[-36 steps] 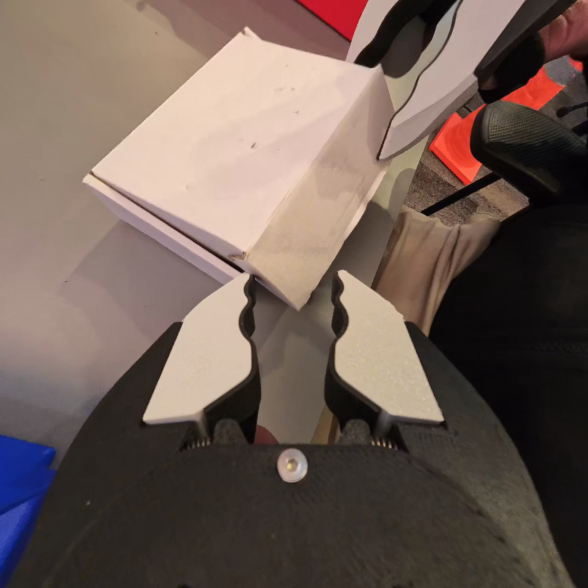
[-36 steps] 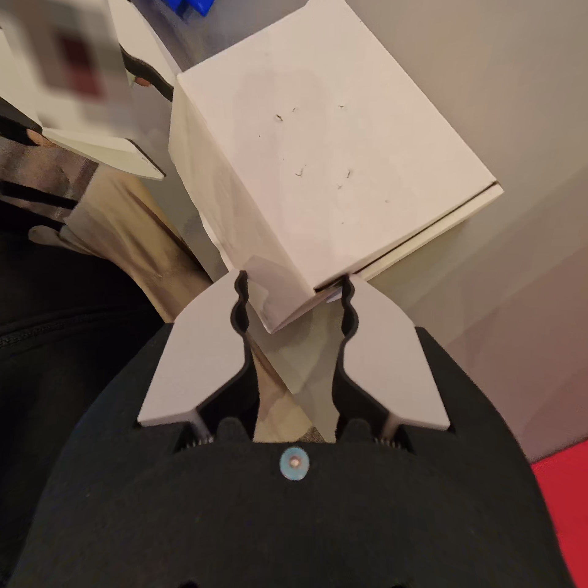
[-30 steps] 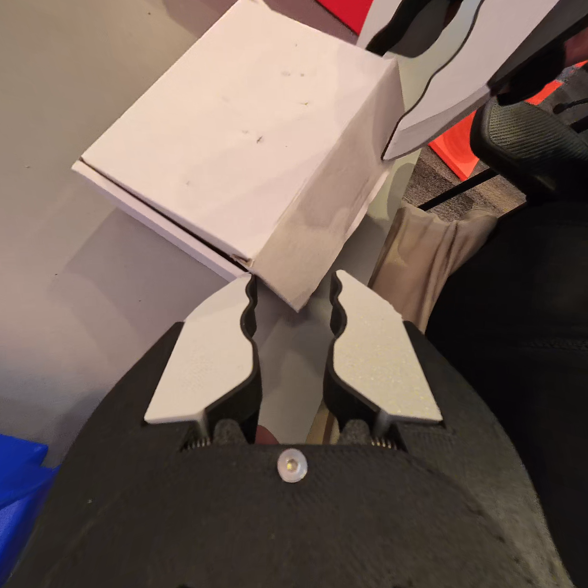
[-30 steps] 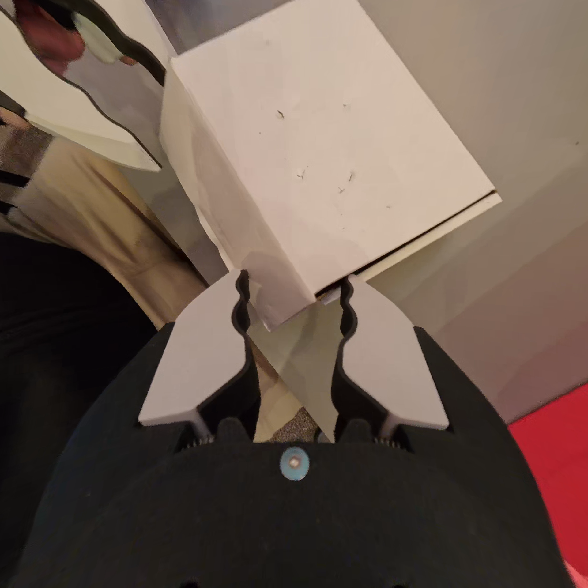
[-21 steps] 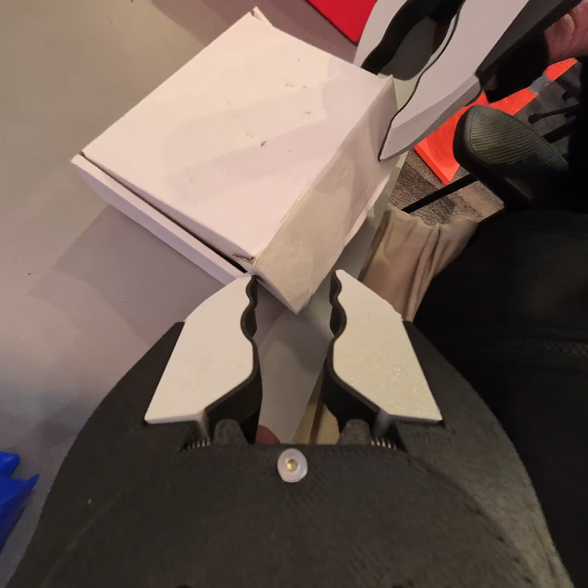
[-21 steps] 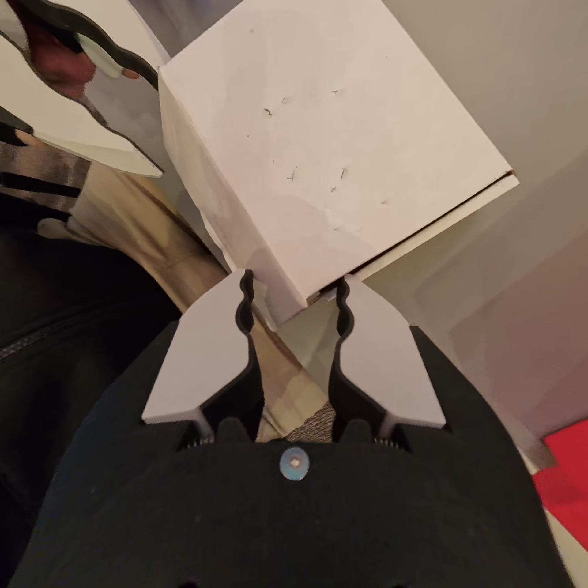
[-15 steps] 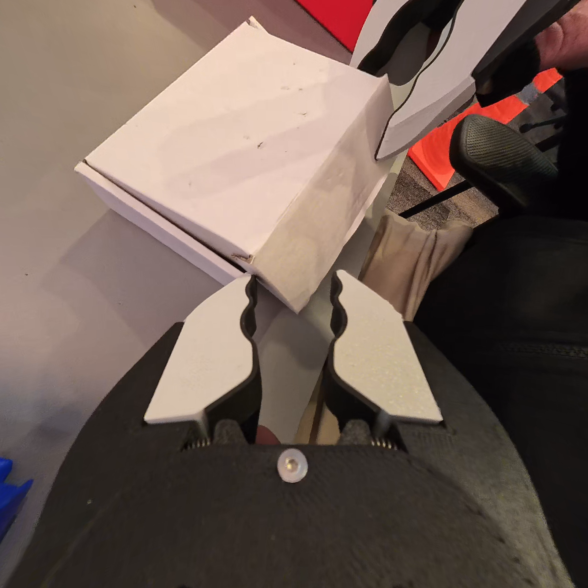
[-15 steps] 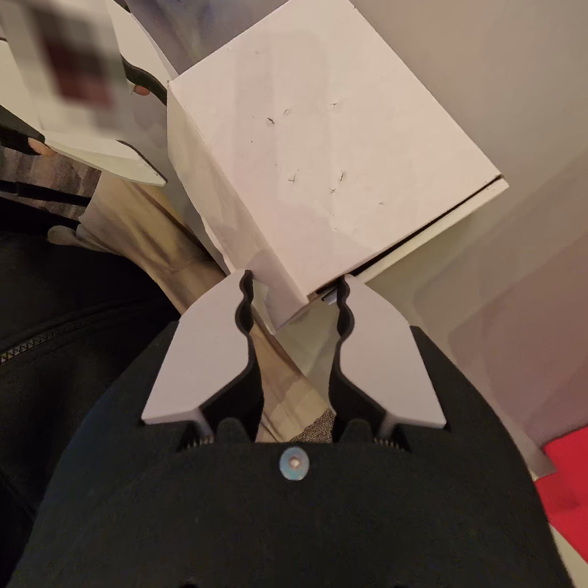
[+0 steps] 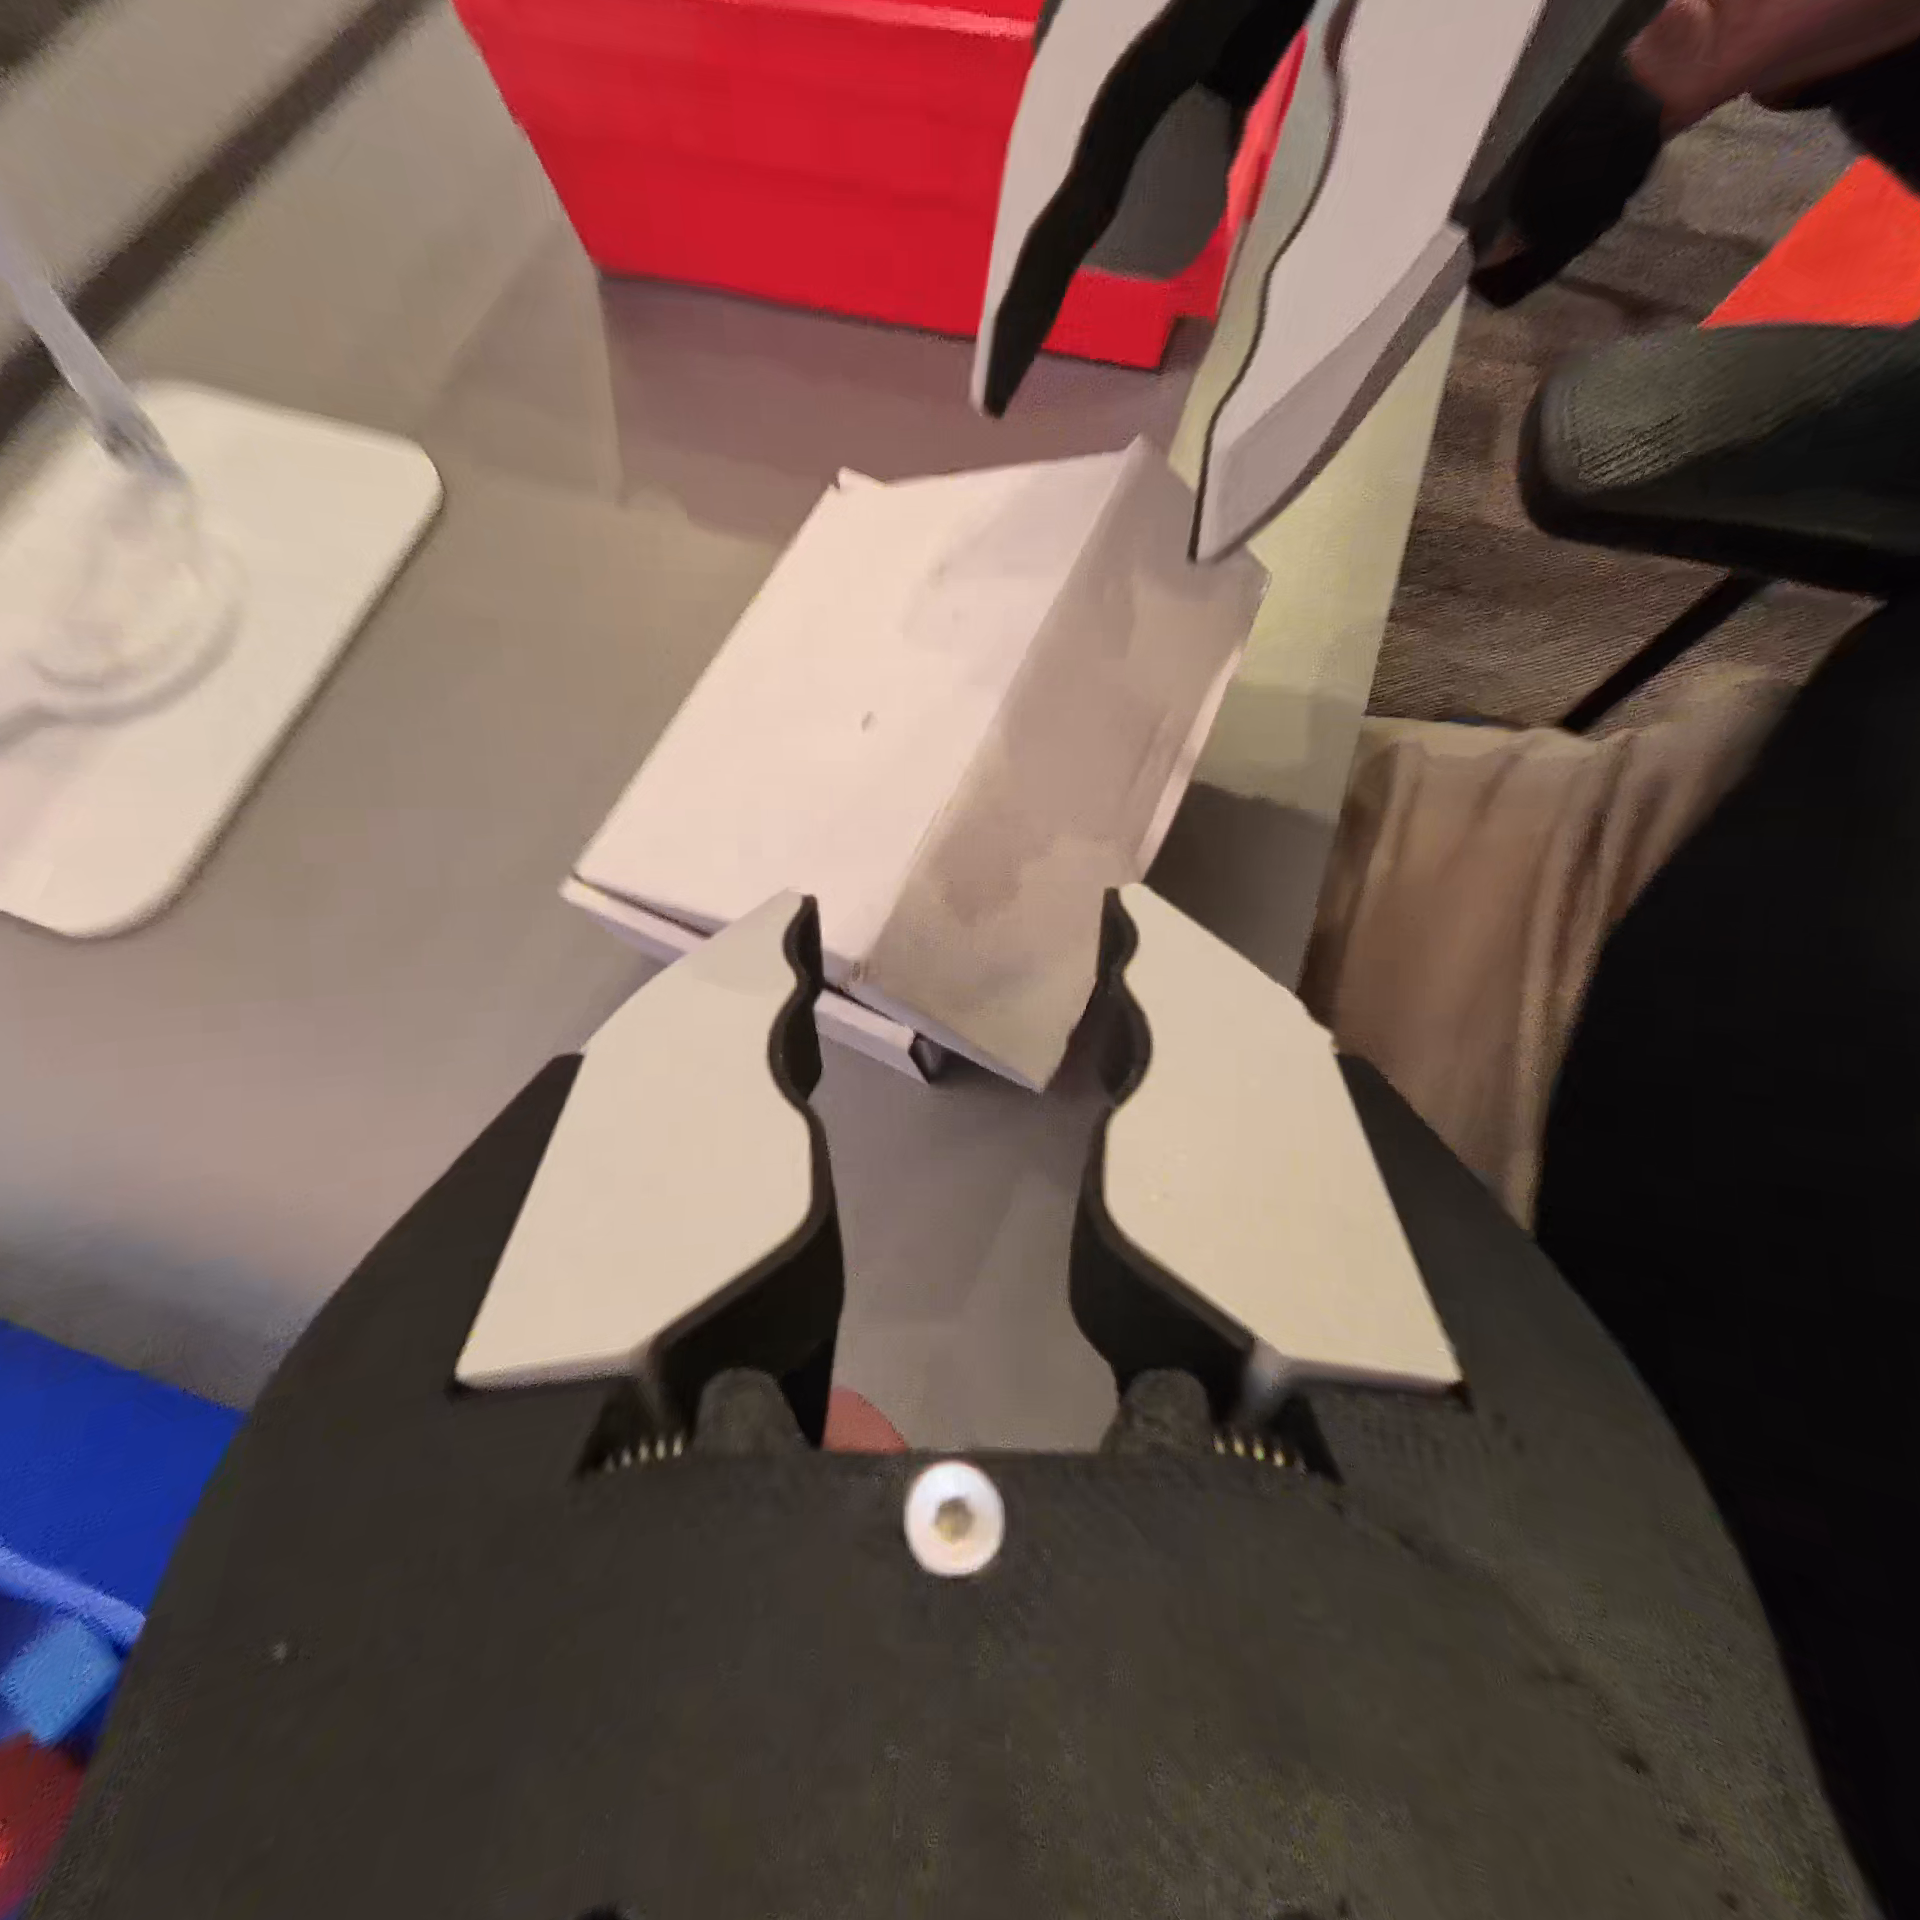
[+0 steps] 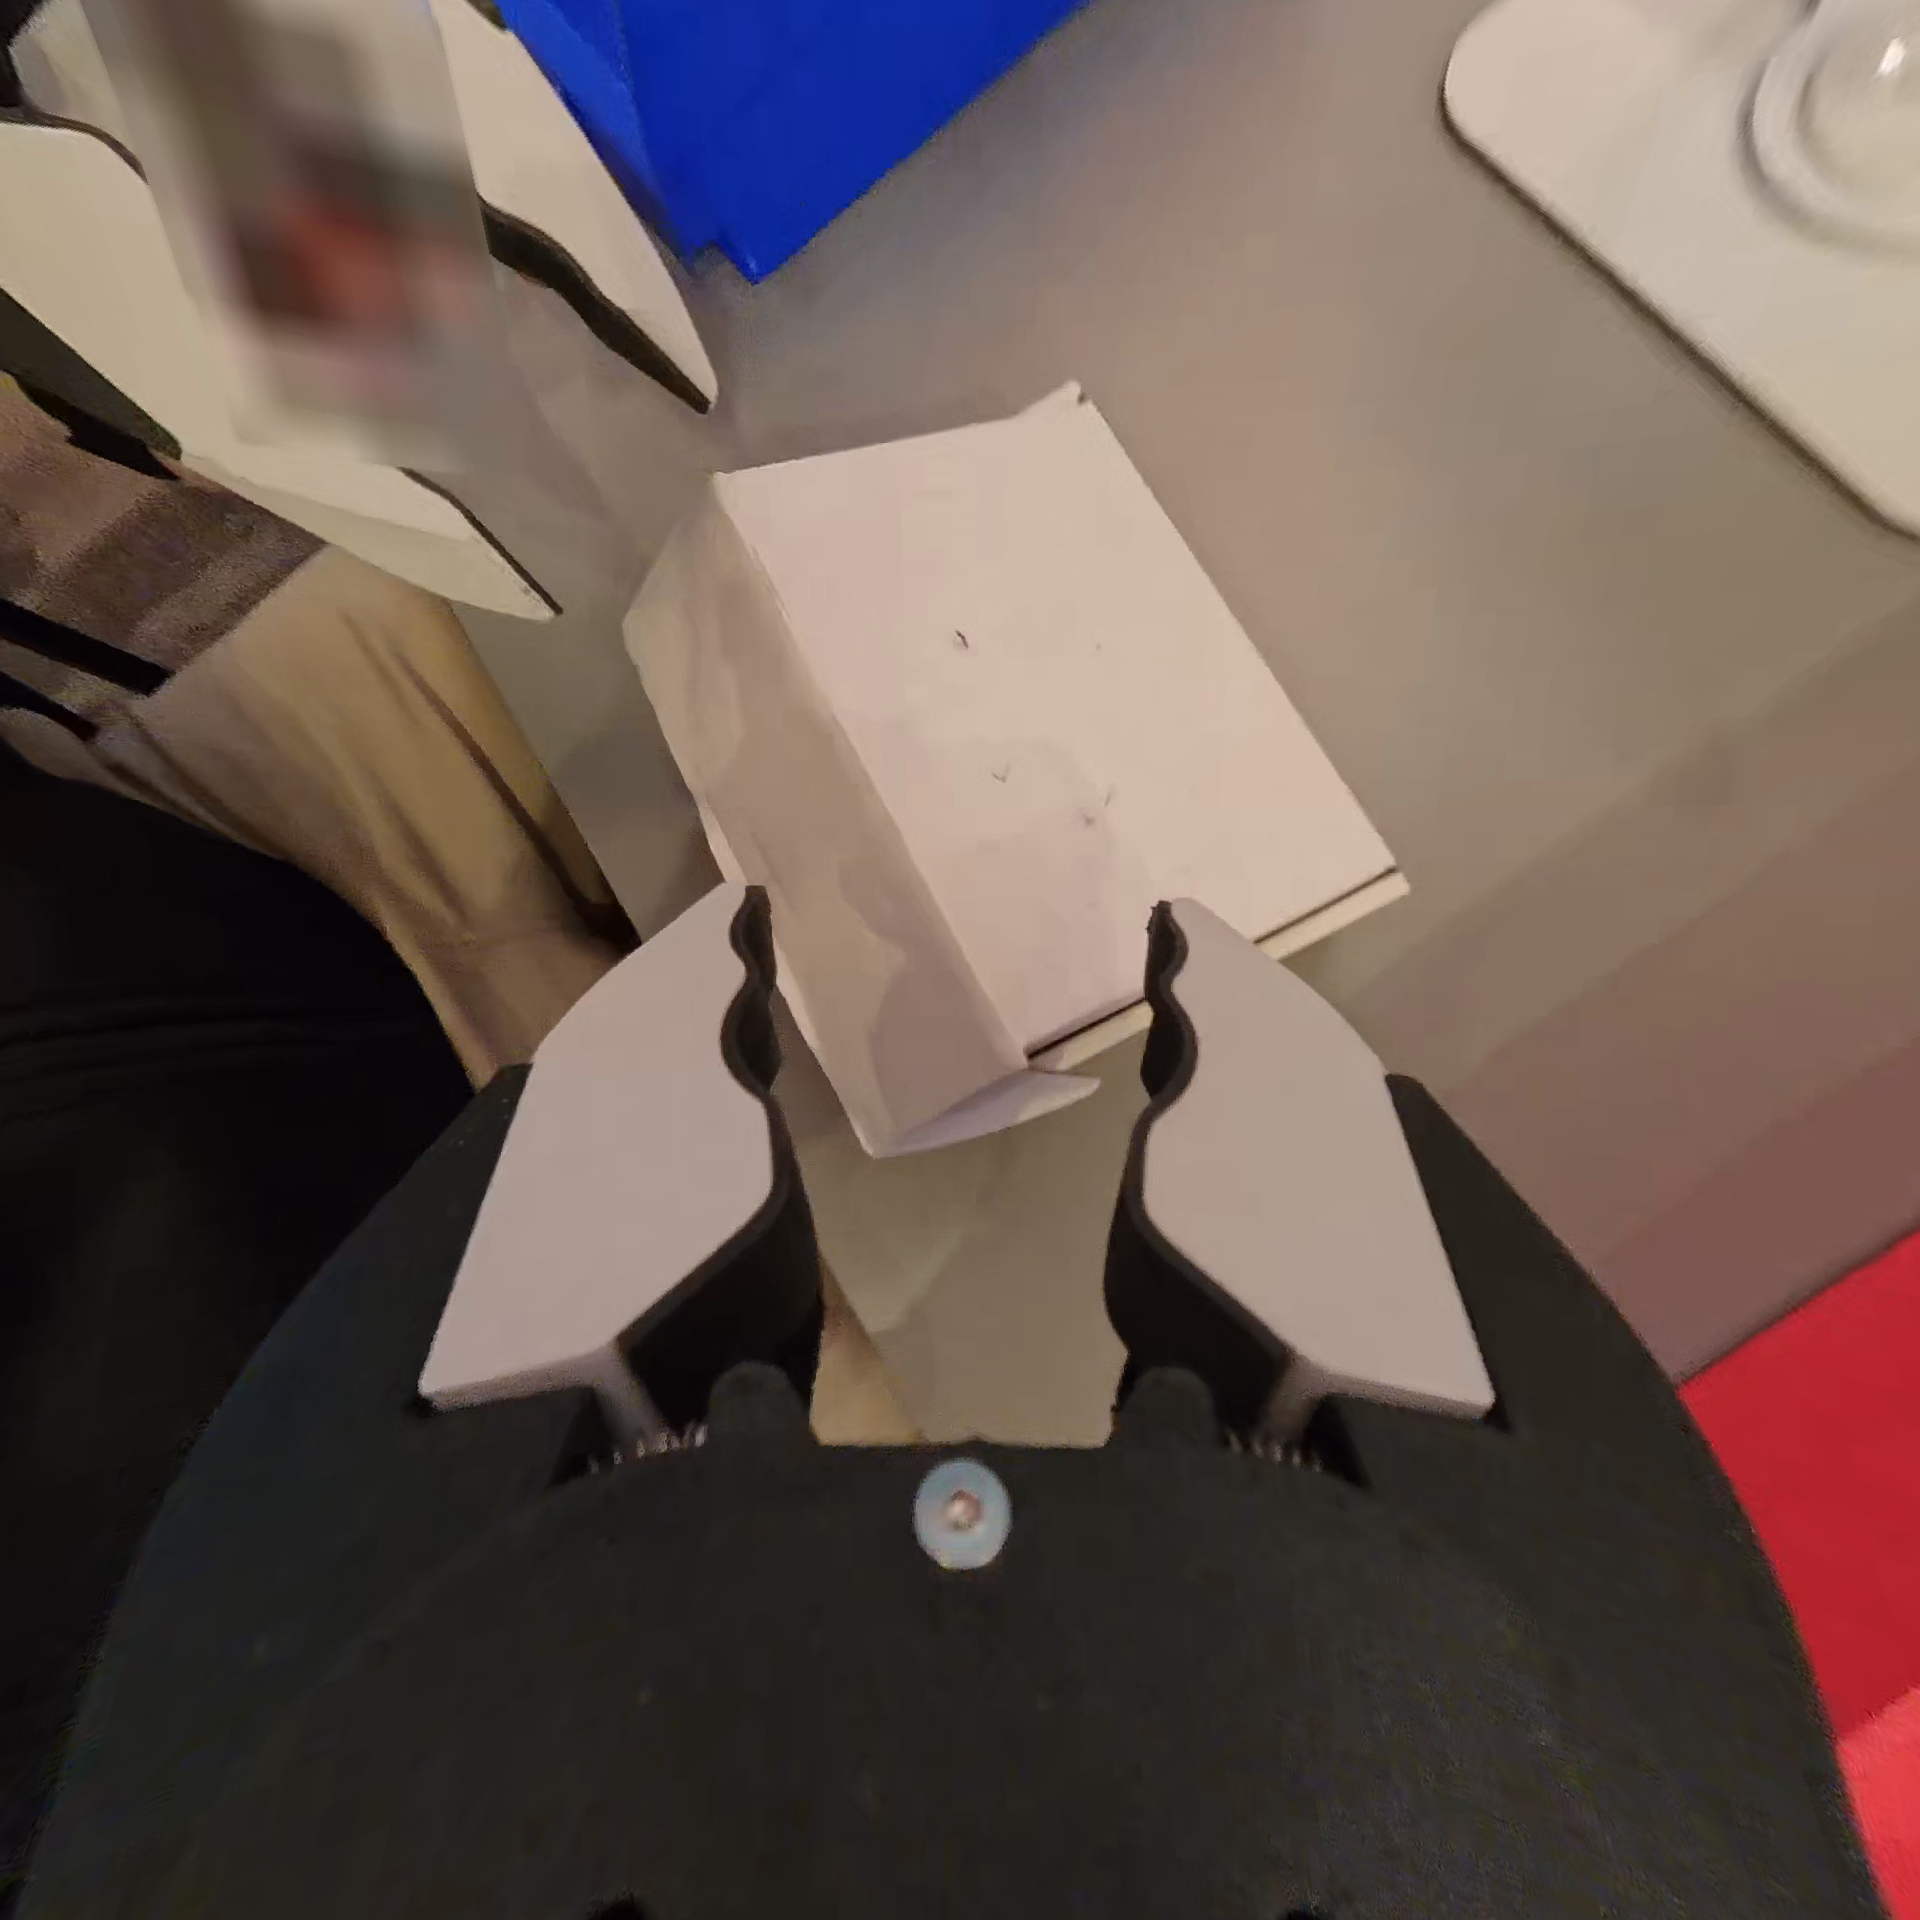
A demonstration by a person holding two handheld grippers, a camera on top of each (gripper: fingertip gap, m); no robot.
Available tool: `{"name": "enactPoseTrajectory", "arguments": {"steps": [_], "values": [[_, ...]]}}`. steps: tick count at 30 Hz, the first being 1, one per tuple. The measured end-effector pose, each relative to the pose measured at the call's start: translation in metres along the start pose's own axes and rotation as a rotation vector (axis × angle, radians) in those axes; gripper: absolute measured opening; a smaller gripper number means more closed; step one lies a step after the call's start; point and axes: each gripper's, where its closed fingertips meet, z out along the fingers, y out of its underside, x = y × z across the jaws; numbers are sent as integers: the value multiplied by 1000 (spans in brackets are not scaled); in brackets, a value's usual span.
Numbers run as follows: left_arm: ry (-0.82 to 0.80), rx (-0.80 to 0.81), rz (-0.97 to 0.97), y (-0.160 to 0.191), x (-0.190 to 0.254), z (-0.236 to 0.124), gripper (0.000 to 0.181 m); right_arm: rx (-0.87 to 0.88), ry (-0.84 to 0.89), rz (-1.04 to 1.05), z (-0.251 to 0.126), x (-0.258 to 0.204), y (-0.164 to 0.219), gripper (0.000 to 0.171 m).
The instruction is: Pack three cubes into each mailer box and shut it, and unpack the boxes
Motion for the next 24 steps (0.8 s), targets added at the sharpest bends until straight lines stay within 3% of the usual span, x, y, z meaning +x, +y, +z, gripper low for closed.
{"name": "enactPoseTrajectory", "arguments": {"steps": [1, 5, 8, 14, 18, 21, 23, 24], "values": [[-28, 2, 65, -2, 2, 2, 50, -7, 2, -33, 2, -3, 0, 69], [-51, -109, 189, 18, 14, 21, 55, -116, -34, -100, 23, -13, 18, 67], [-70, -107, 186, 17, 13, 23, 50, -141, -6, -91, 27, -10, 22, 54], [-107, -107, 264, 16, 10, 19, 53, -146, -4, -123, 27, -10, 24, 57], [-170, -171, 353, 31, -1, 18, 74, -118, -27, -92, 26, -8, 23, 52], [-248, -236, 486, 46, -2, 24, 99, -99, -47, -67, 26, -6, 22, 47], [-366, -243, 641, 46, -6, 30, 101, -89, -57, -57, 26, -5, 21, 47], [-386, -245, 704, 47, -3, 35, 93, -86, -61, -51, 26, -5, 21, 46]]}}
